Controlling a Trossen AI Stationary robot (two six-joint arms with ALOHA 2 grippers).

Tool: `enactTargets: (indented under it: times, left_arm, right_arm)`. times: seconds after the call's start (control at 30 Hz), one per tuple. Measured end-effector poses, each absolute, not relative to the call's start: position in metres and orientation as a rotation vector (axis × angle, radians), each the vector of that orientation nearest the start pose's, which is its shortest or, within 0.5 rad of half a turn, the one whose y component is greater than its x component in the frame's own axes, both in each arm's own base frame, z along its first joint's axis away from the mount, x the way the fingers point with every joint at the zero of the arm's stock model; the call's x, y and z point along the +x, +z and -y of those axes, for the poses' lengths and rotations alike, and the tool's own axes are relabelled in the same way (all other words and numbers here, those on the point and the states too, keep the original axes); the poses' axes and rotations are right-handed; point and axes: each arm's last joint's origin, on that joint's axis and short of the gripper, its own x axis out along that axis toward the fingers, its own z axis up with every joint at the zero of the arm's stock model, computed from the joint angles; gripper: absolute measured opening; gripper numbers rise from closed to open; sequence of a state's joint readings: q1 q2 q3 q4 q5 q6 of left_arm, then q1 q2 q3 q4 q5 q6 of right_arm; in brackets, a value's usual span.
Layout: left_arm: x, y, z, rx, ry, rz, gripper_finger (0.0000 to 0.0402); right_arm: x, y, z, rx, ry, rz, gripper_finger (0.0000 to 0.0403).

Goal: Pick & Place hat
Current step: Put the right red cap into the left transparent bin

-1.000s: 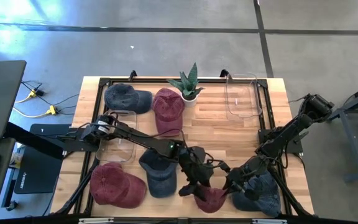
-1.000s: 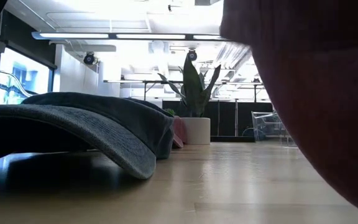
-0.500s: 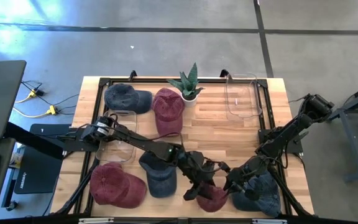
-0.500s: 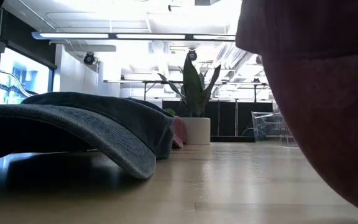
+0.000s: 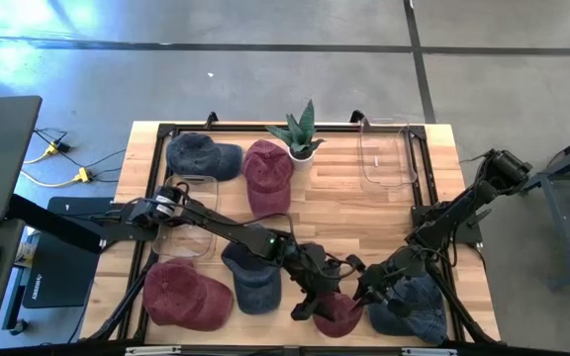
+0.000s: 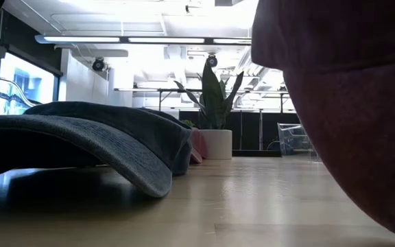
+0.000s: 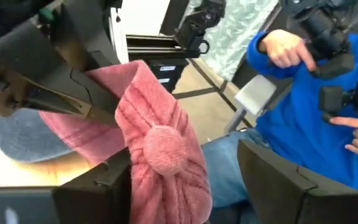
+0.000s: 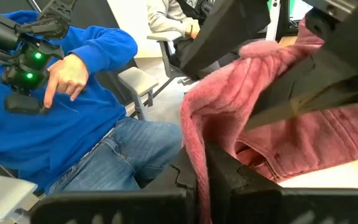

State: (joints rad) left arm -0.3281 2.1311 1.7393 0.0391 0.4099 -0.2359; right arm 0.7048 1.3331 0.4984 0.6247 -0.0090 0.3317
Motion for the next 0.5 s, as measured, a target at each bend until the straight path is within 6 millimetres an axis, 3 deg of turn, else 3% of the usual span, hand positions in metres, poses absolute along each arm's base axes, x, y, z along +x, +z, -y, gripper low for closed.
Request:
enactTargets:
  times: [0.2, 0.5]
  left_arm:
    - [0.4672, 0.2574, 0.1726, -0.241, -0.739, -0.44, 0.0245]
    - [0.4666, 0.2646, 0.1755, -0.307, -0.863, -0.407, 0.0162]
  right_arm:
    - [0.1989, 0.1986, -0.1695, 0.243, 0.67, -0.318, 0.0006]
    - [0.1988, 0.198, -0.1694, 0.247, 0.669, -0.326, 0.0013]
